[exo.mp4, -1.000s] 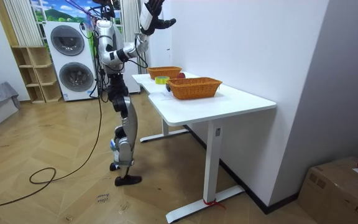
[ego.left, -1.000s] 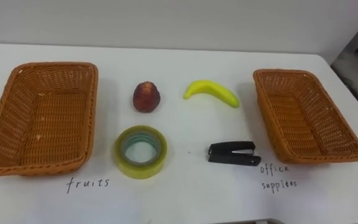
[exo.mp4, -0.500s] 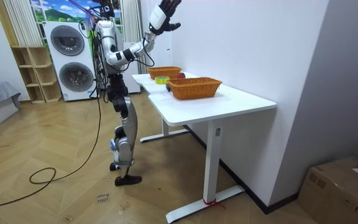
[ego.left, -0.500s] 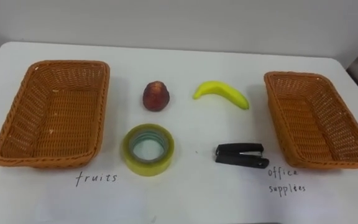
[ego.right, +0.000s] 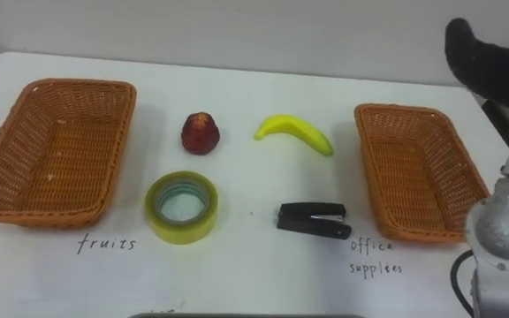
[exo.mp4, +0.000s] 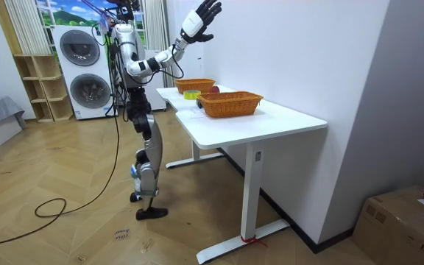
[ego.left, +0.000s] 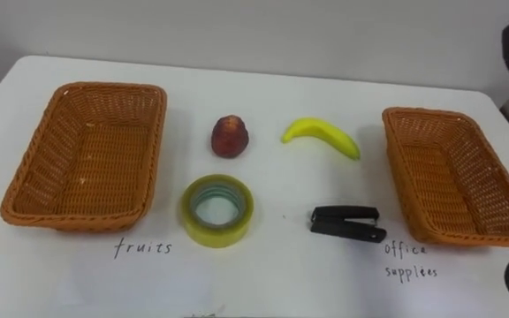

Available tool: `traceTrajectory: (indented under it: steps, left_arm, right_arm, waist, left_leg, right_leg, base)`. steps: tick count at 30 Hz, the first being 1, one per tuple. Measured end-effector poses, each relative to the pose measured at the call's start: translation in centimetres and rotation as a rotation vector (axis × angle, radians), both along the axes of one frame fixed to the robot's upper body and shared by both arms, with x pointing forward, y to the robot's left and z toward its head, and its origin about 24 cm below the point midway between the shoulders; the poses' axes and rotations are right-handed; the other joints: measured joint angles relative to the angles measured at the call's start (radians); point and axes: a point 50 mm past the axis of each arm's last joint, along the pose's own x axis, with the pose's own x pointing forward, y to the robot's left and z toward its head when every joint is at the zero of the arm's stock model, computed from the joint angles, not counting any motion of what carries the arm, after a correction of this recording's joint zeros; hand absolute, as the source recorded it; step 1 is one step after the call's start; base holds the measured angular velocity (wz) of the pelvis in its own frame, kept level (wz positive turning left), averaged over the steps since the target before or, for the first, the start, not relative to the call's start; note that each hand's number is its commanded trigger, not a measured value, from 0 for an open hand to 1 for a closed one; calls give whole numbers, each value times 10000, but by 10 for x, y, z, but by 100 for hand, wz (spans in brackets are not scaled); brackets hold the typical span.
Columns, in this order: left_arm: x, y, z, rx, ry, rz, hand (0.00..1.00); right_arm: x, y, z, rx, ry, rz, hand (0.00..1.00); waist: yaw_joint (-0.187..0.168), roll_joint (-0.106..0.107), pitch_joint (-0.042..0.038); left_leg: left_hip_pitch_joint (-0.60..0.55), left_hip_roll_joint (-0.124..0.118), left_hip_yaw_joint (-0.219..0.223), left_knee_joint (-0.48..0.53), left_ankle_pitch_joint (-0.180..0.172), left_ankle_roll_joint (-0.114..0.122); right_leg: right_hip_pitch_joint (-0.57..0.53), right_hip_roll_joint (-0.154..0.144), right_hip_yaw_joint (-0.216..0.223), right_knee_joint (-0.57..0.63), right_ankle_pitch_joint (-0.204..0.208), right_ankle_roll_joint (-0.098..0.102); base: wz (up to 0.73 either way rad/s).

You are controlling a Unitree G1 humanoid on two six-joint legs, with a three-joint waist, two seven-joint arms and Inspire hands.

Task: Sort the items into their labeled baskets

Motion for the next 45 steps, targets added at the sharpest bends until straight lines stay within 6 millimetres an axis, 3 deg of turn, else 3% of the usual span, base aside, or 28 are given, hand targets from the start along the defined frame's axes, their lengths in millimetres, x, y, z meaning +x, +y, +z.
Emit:
traceTrajectory:
  steps: [12, 18, 27, 29, 40, 45]
  left_arm:
    - [5, -1, 0, -179, -119, -78, 0]
    - [3, -2, 0, -319, -75, -104, 0]
    - [5, 0, 1, -320, -185, -202, 0]
    - [5, 2, 1, -267, -169, -273, 0]
    - [15, 3, 2, -229, -319, -557, 0]
    - [19, 2, 2, -271, -373, -643, 0]
  right_arm:
    - [12, 27, -16, -490, 1663, 2247, 0]
    - [16, 29, -24, -811, 2451, 2697, 0]
    - [20, 30, -45, -1462, 4196, 2921, 0]
    - [18, 34, -53, -1540, 4651, 3271, 0]
    - [18, 44, -95, -1804, 7101, 4343, 0]
    - [16, 44, -100, -2270, 7553, 4284, 0]
  waist:
    - [48, 59, 14]
    - [4, 189, -144]
    - [25, 99, -88]
    - [41, 41, -103]
    - [264, 18, -19]
    - [262, 32, -13]
  left_leg:
    - [-23, -11, 9, -38, -2, -3]
    - [-22, -33, 20, -85, 2, -2]
    - [-57, -19, -14, 8, 5, -6]
    - [-52, -11, -20, 14, 5, -6]
    - [-70, 8, -57, 5, 1, -2]
    - [-75, 6, -80, -16, 2, -2]
  right_leg:
    - [-13, 15, -3, -42, 7, 3]
    - [29, 23, -3, -167, 14, 2]
    - [26, 23, 0, -175, 22, -11]
    - [34, 23, 14, -172, 26, -17]
    - [29, 31, 6, -184, 107, -11]
    - [18, 32, -3, -194, 107, -11]
  base:
    - [0]
    - [0]
    - [0]
    - [0]
    - [0]
    - [0]
